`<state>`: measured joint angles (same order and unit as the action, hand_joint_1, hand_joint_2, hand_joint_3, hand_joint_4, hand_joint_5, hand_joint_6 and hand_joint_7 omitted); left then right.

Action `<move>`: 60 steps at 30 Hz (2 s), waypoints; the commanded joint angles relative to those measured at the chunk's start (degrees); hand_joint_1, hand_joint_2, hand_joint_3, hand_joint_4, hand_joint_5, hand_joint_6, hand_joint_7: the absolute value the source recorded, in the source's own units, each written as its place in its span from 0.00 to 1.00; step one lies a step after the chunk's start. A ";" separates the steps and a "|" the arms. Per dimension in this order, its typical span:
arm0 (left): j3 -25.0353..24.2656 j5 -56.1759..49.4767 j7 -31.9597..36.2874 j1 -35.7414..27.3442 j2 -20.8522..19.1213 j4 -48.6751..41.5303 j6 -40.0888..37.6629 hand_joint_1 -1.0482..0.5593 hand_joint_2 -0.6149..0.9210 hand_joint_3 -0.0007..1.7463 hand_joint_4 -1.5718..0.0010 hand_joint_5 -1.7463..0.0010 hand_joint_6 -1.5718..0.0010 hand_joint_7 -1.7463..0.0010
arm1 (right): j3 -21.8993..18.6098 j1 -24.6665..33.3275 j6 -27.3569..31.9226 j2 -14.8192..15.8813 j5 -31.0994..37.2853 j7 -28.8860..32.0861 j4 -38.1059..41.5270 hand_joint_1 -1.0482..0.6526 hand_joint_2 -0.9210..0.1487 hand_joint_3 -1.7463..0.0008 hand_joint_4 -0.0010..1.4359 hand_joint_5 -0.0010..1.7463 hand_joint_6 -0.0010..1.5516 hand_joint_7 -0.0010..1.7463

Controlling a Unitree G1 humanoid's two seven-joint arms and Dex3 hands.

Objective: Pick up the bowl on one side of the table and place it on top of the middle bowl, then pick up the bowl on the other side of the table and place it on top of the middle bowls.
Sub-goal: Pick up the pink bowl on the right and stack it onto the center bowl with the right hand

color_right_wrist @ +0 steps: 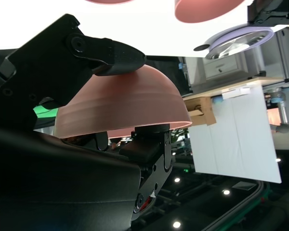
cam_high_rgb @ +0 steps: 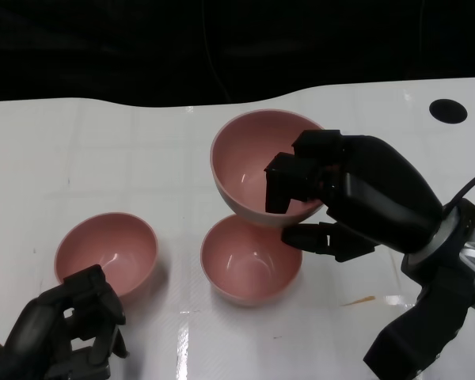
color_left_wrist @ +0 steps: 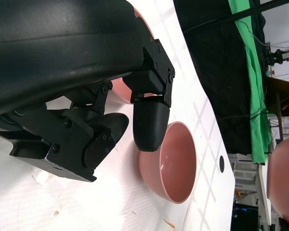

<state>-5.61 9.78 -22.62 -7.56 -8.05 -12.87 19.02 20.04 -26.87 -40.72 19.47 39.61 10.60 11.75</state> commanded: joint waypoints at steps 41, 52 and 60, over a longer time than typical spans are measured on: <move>0.61 -0.81 1.61 -1.68 -0.13 3.13 -0.90 0.64 0.77 0.69 0.53 0.00 0.57 0.06 | 4.68 2.02 -2.57 -3.80 1.59 -1.27 2.36 0.53 0.49 0.32 0.66 1.00 0.43 1.00; 0.56 -0.96 1.83 -1.75 -0.13 3.28 -1.19 0.64 0.77 0.69 0.53 0.00 0.58 0.05 | 4.74 2.25 -3.67 -3.49 2.29 -0.47 4.32 0.53 0.45 0.33 0.66 1.00 0.43 1.00; 0.41 -0.10 1.17 -1.87 -0.27 3.33 -1.42 0.65 0.78 0.69 0.53 0.00 0.58 0.05 | 4.60 2.65 -4.05 -2.33 2.31 -0.80 5.94 0.51 0.34 0.39 0.65 1.00 0.42 1.00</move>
<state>-4.78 9.24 -21.03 -9.04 -7.31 -10.08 17.57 25.08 -24.49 -44.23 16.17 42.24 9.49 17.23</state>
